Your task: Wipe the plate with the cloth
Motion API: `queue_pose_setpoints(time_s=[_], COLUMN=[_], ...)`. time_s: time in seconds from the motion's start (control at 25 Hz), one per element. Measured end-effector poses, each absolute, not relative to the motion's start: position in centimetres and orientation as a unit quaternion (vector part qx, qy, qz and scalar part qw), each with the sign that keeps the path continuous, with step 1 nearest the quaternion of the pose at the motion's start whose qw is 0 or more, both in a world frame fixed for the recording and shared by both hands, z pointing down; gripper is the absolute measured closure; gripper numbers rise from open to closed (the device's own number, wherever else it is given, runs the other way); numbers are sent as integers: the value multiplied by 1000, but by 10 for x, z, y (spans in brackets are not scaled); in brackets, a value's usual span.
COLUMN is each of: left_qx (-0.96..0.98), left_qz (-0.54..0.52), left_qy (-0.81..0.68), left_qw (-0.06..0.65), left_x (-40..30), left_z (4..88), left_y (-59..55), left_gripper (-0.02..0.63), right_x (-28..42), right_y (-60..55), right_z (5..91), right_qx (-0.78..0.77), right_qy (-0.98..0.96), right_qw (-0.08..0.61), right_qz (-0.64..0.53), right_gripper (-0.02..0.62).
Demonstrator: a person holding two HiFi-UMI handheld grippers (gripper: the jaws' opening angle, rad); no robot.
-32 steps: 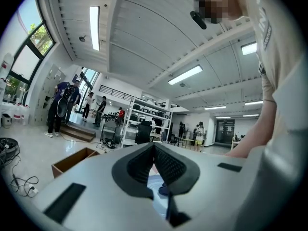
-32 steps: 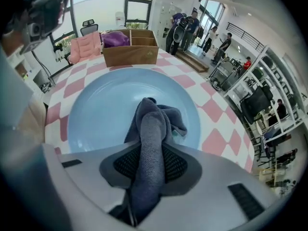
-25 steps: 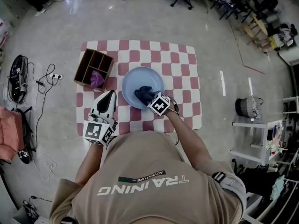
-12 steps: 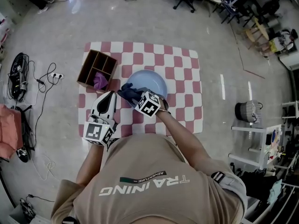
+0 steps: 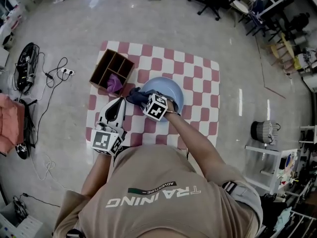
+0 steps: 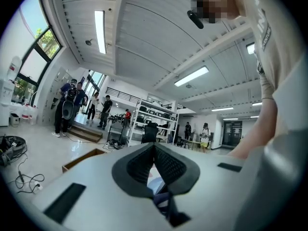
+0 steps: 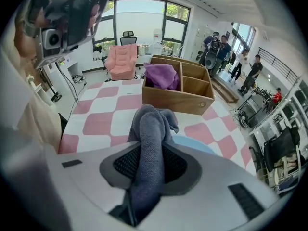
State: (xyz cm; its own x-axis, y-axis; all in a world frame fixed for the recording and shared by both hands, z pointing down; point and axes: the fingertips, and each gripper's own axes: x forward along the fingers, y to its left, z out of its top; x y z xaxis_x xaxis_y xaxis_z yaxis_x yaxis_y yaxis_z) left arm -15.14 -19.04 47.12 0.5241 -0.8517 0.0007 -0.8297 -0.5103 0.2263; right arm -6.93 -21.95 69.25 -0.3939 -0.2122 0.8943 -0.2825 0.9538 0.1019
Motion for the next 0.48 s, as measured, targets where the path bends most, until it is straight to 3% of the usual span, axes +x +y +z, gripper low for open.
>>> queue_pose_setpoints(time_s=[0.48], left_qx=[855], left_qz=[-42], left_qy=[-508], left_qw=[94], left_x=[-151], left_z=[465], left_y=[-187], left_gripper=[594], right_x=[-41], right_y=[-289], right_z=[696], right_qx=[210], right_qy=[-817], right_qw=[537], right_qz=[19], right_gripper=[477])
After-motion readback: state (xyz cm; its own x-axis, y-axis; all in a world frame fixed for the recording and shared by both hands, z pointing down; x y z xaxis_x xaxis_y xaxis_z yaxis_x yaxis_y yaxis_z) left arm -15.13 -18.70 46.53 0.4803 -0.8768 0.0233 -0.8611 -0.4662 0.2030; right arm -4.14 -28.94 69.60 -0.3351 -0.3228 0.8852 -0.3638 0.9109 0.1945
